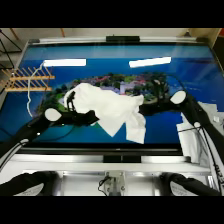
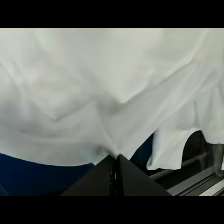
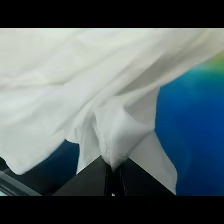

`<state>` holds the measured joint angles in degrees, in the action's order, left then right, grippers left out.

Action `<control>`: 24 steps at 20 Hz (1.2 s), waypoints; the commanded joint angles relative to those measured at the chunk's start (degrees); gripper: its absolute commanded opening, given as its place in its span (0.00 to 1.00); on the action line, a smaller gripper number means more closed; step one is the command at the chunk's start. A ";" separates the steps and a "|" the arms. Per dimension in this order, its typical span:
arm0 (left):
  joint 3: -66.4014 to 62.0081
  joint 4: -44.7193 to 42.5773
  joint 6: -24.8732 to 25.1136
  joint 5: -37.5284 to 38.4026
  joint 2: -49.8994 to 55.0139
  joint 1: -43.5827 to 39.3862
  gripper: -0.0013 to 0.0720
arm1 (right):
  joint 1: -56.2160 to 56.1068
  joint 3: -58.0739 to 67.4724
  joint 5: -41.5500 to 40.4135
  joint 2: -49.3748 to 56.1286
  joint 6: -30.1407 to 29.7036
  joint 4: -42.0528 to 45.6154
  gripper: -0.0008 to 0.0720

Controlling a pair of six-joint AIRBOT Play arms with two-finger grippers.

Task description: Fold the shirts.

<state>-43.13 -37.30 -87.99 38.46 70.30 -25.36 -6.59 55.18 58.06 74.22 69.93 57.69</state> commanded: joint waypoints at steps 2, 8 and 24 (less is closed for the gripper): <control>0.70 1.49 0.13 -0.81 7.43 -4.39 0.06 | -0.02 0.46 6.56 -0.11 5.46 13.22 0.10; 0.55 11.76 6.10 -4.31 10.38 -9.92 0.12 | -0.02 0.46 7.67 -0.11 9.01 16.87 0.10; 2.19 6.91 -8.11 -10.01 8.28 -19.50 0.70 | -0.02 0.46 10.56 -0.11 9.38 17.44 0.10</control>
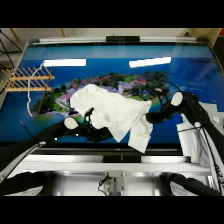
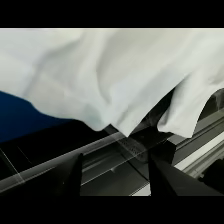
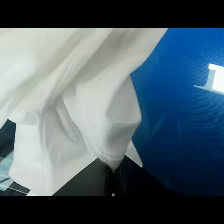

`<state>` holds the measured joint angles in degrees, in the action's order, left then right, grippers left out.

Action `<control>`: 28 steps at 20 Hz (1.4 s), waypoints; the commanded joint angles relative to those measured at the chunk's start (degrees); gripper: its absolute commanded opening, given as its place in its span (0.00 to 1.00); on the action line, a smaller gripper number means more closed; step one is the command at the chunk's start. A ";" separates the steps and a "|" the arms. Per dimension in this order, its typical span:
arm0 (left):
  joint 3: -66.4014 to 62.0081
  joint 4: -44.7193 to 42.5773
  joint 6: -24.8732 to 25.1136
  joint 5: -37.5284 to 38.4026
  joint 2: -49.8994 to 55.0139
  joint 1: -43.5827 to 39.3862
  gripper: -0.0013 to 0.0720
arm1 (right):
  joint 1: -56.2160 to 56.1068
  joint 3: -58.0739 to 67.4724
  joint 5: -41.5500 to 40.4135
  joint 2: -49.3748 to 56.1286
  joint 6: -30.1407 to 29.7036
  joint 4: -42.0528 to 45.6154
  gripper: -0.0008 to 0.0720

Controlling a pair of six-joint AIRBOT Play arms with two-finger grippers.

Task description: Fold the shirts.

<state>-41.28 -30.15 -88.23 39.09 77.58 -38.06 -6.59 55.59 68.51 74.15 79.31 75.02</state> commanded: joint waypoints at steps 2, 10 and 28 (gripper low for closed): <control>0.26 -0.15 -9.64 -12.68 2.93 -8.94 0.70 | -0.02 0.04 0.11 -0.04 0.02 0.11 0.10; 0.02 4.57 -9.62 -20.57 6.36 -11.41 0.64 | -0.02 0.04 0.15 -0.04 0.02 0.09 0.10; -0.37 3.74 14.80 -21.07 -15.96 -0.02 0.05 | 0.00 3.45 1.38 -5.42 -0.55 2.29 0.10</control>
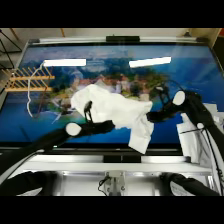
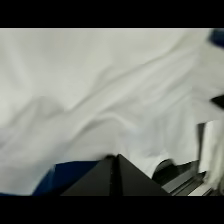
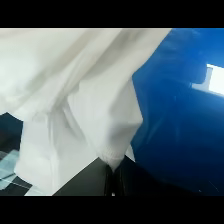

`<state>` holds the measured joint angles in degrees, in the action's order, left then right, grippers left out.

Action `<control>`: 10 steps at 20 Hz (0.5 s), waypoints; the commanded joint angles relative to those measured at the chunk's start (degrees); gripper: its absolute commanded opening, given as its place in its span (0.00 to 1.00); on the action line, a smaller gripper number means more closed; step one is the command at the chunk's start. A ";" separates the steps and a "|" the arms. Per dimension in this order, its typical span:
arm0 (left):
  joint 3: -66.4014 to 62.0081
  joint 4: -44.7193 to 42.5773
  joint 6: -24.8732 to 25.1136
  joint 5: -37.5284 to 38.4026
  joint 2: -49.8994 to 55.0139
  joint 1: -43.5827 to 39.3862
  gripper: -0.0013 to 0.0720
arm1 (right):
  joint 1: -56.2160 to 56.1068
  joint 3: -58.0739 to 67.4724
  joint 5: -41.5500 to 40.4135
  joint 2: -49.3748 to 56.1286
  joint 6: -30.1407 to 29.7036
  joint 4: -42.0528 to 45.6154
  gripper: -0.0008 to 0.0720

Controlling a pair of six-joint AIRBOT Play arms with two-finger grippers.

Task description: Fold the shirts.

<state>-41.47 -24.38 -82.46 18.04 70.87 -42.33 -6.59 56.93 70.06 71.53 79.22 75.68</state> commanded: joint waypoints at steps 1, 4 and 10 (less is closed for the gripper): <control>-0.92 -4.57 8.96 -0.02 -14.38 7.21 0.05 | -0.02 4.35 -0.13 -4.50 -0.46 3.04 0.10; -6.80 -9.16 8.96 -0.09 -28.35 17.46 0.05 | -0.02 13.99 -1.11 -10.73 -0.39 9.94 0.10; -27.21 -12.13 8.96 0.04 -43.98 39.82 0.05 | -0.02 31.95 -17.51 -25.33 0.66 17.86 0.10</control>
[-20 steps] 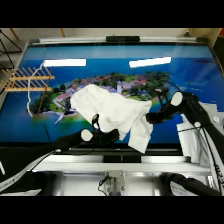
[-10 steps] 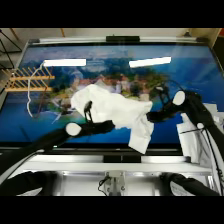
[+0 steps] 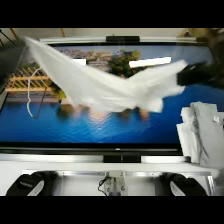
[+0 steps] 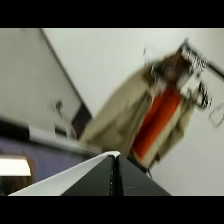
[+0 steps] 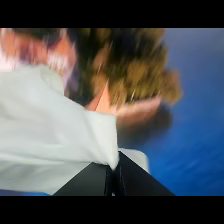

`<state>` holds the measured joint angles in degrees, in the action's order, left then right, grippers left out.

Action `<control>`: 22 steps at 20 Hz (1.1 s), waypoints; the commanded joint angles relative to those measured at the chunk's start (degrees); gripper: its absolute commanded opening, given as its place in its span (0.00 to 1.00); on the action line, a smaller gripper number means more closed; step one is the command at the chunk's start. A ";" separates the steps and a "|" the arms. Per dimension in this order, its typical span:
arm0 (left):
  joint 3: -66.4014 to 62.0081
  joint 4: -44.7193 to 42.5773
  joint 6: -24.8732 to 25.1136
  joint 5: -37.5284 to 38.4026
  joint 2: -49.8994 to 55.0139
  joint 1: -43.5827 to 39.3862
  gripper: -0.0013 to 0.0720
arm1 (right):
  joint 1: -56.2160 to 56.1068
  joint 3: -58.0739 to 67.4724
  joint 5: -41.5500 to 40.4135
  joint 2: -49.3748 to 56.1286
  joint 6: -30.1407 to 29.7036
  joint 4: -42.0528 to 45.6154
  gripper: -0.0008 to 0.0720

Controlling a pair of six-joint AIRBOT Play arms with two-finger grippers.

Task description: Fold the shirts.

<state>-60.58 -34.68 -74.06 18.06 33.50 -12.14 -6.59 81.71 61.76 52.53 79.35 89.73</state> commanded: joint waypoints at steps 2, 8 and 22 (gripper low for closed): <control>-11.47 -1.84 0.57 0.61 -8.55 15.21 0.05 | -0.02 9.53 -13.20 -10.08 1.03 3.80 0.10; -12.17 -4.66 0.50 5.95 -10.71 25.24 0.05 | -0.02 9.99 -5.31 -13.03 6.80 11.45 0.10; 15.19 -12.07 -4.22 14.40 2.54 28.00 0.05 | -0.02 9.94 0.66 28.72 23.67 6.60 0.11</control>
<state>-51.83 -46.70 -76.88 36.45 30.79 16.75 -6.63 91.59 69.56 70.26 97.03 99.74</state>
